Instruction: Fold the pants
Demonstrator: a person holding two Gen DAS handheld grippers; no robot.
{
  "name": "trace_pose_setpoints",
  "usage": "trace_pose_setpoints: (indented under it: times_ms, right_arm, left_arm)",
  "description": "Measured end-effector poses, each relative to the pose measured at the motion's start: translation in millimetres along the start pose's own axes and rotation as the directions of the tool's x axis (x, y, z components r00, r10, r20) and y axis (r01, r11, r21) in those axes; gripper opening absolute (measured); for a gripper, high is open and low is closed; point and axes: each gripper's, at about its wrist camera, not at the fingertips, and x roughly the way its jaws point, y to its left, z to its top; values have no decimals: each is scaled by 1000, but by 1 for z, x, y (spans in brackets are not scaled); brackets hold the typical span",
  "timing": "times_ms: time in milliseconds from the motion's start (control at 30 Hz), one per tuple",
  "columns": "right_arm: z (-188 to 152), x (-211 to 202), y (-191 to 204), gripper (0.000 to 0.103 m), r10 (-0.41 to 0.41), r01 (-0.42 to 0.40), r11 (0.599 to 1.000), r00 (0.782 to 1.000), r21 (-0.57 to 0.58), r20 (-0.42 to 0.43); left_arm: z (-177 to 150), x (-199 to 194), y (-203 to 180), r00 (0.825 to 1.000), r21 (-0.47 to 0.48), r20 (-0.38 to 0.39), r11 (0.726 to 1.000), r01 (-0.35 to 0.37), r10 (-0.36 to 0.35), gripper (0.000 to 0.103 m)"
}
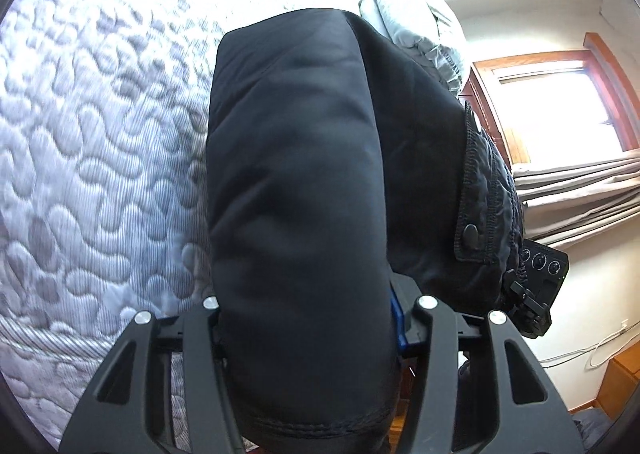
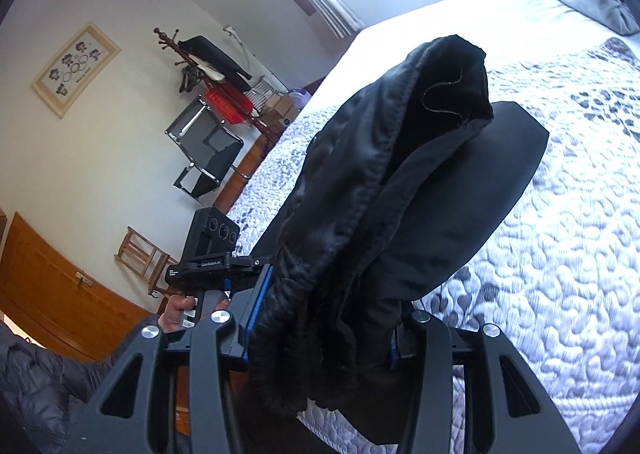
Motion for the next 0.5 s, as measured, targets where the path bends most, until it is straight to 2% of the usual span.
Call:
trace_pose_setpoints:
  times_ms: [300, 500]
  right_arm:
    - [30, 12, -2, 46, 23, -23, 1000, 1000, -11, 0]
    - [46, 32, -26, 46, 34, -33, 999, 999, 24, -21]
  left_arm:
    - [31, -5, -10, 999, 15, 24, 999, -30, 30, 51]
    - [54, 6, -4, 998, 2, 20, 998, -64, 64, 53]
